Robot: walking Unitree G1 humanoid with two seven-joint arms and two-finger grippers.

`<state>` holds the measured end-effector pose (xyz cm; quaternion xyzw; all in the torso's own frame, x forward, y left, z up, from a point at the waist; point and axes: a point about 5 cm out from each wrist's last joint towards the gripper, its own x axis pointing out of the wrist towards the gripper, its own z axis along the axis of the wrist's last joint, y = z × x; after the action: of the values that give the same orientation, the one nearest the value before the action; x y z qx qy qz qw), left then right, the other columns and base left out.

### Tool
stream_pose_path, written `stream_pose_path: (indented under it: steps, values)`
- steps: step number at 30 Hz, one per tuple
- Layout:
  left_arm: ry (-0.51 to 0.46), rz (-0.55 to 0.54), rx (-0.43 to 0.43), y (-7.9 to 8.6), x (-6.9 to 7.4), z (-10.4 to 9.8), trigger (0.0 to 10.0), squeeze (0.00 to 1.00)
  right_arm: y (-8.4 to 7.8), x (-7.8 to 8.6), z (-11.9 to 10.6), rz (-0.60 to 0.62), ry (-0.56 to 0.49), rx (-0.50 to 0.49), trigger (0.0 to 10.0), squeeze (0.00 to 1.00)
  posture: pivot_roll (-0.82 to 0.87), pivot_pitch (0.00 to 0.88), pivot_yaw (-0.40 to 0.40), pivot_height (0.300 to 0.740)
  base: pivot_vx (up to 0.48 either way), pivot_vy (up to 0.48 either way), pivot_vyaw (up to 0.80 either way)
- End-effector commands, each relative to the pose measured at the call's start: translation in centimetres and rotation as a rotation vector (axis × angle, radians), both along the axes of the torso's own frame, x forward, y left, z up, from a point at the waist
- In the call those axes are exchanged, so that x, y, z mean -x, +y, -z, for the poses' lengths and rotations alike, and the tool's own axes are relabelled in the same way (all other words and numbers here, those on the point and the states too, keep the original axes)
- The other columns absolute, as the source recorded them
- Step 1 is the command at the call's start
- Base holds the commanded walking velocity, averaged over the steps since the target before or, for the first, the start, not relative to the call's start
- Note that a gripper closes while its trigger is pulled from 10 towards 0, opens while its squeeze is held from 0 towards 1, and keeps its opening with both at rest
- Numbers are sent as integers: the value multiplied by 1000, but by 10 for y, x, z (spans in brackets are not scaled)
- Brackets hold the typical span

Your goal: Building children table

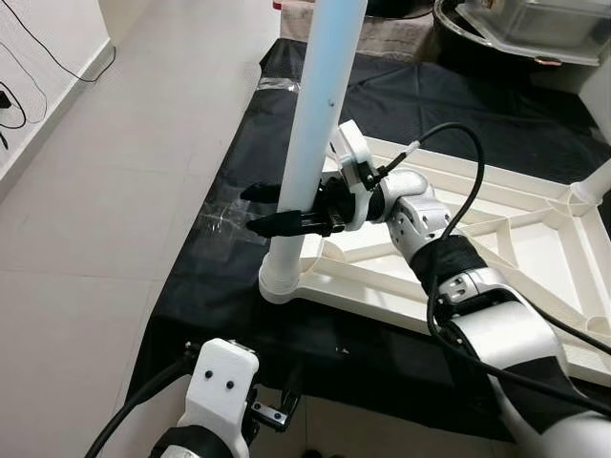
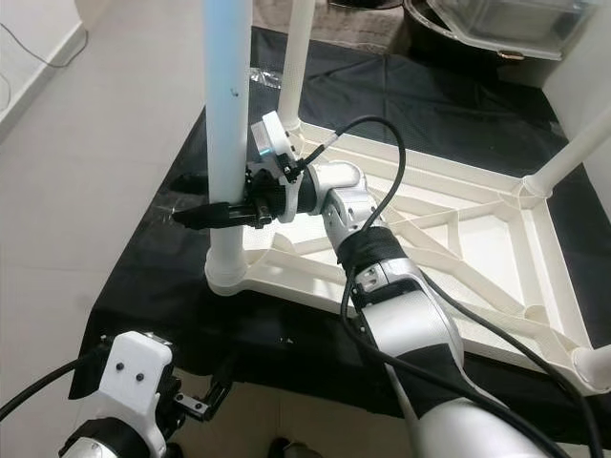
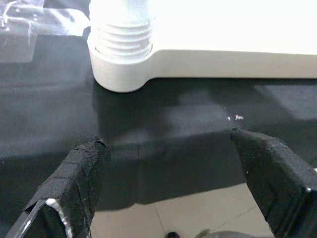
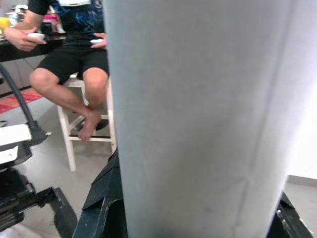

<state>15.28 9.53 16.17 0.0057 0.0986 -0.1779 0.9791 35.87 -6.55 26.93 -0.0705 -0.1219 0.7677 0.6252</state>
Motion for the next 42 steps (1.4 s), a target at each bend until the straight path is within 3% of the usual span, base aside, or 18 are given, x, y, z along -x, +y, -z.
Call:
stream_pose_path:
  steps: [1, 9, 12, 16, 17, 19, 21, 22, 24, 25, 26, 28, 29, 34, 35, 38, 42]
  values:
    - [22, 6, -10, 0, 1, 4, 10000, 0, -10, -2, 53, 127, 161, 79, 10000, 0, 241, 259, -119, 740, 0, 0, 0]
    - [10, 6, -13, 1, -6, 6, 10000, 0, -14, -7, 59, 318, 122, 49, 10000, 0, 231, 227, -110, 740, 0, 0, 0]
    - [4, 6, -16, 3, -9, 7, 10000, 0, -16, -11, 60, 455, 110, 18, 10000, 0, 226, 222, -109, 740, 0, 0, 0]
    - [0, 2, -16, 3, -11, 8, 10000, 0, -17, -16, 59, 561, 132, -5, 10000, 0, 215, 208, -105, 740, 0, 0, 0]
    - [-4, -2, -17, 3, -13, 8, 10000, 0, -19, -22, 59, 677, 167, -30, 10000, 0, 212, 204, -105, 740, 0, 0, 0]
    - [-4, -2, -17, 3, -13, 8, 10000, 0, -19, -22, 59, 677, 167, -30, 10000, 0, 212, 204, -105, 740, 0, 0, 0]
    - [-13, -7, -18, 4, -17, 9, 10000, 0, -22, -33, 65, 993, 285, -80, 10000, 0, 197, 191, -102, 740, 0, 0, 0]
    - [-13, -7, -18, 4, -17, 9, 10000, 0, -22, -33, 65, 993, 285, -80, 10000, 0, 197, 191, -102, 740, 0, 0, 0]
    - [-21, -10, -19, 5, -20, 9, 10000, 0, -27, -39, 74, 1325, 416, -159, 10000, 0, 197, 187, -105, 740, 0, 0, 0]
    - [-21, -10, -19, 5, -20, 9, 10000, 0, -27, -39, 74, 1325, 416, -159, 10000, 0, 197, 187, -105, 740, 0, 0, 0]
    - [-24, -10, -19, 4, -21, 9, 10000, 0, -26, -40, 78, 1422, 454, -193, 10000, 0, 196, 185, -106, 740, 0, 0, 0]
    - [-24, -10, -19, 4, -21, 9, 10000, 0, -26, -40, 78, 1422, 454, -193, 10000, 0, 196, 185, -106, 740, 0, 0, 0]
    - [-32, -11, -18, 4, -22, 9, 10000, 0, -20, -41, 80, 1581, 477, -261, 10000, 0, 202, 185, -108, 740, 0, 0, 0]
    - [-38, -13, -17, 3, -23, 8, 10000, 0, -15, -42, 81, 1690, 480, -289, 10000, 0, 206, 184, -109, 740, 0, 0, 0]
    - [-43, -15, -18, 4, -24, 7, 10000, 0, -10, -42, 81, 1780, 478, -302, 10000, 0, 211, 187, -114, 740, 0, 0, 0]
    - [-45, -16, -18, 5, -24, 7, 10000, 0, -7, -41, 78, 1837, 476, -316, 10000, 0, 213, 188, -113, 740, 0, 0, 0]
    - [-46, -13, -15, 5, -23, 8, 10000, 0, 2, -38, 70, 2016, 481, -347, 10000, 0, 212, 190, -112, 740, 0, 0, 0]
